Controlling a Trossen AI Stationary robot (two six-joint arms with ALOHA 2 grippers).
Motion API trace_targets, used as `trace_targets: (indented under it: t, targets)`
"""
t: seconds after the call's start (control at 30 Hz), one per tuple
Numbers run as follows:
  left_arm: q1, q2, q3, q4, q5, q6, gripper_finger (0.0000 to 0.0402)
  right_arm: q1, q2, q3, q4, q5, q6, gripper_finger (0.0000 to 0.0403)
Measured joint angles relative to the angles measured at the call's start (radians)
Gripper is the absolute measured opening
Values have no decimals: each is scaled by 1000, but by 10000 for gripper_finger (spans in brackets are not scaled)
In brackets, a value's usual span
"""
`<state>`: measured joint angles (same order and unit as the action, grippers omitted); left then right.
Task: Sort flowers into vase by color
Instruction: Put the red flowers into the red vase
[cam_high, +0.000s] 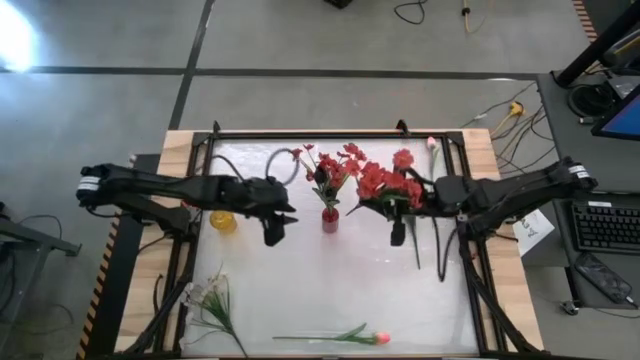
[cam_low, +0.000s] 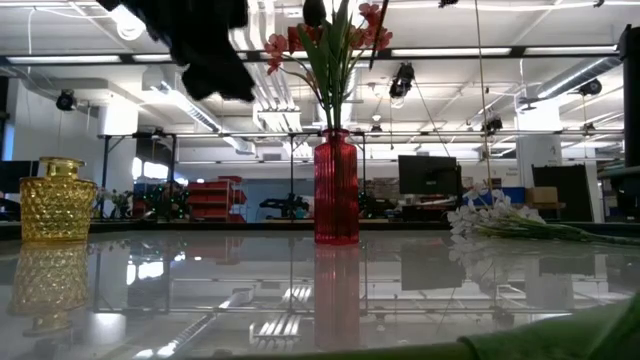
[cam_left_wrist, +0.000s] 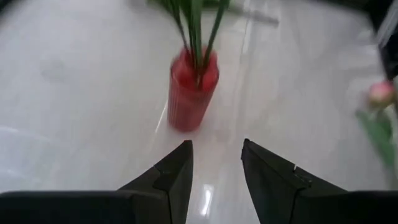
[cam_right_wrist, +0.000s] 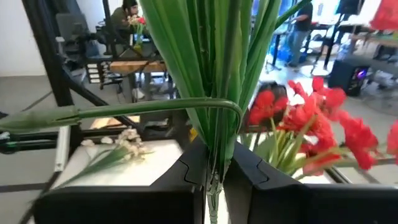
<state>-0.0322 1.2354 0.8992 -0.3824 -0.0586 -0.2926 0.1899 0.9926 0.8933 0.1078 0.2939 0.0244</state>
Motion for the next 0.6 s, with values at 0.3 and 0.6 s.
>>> trace_targets:
  t: [0.3, 0.6]
  targets:
    - [-2, 178, -58, 293, -34, 37, 127, 0, 31, -180, 315, 81, -43, 24]
    - [-2, 354, -35, 483, -74, 47, 127, -1, 145, -175, 358, 100, -52, 24]
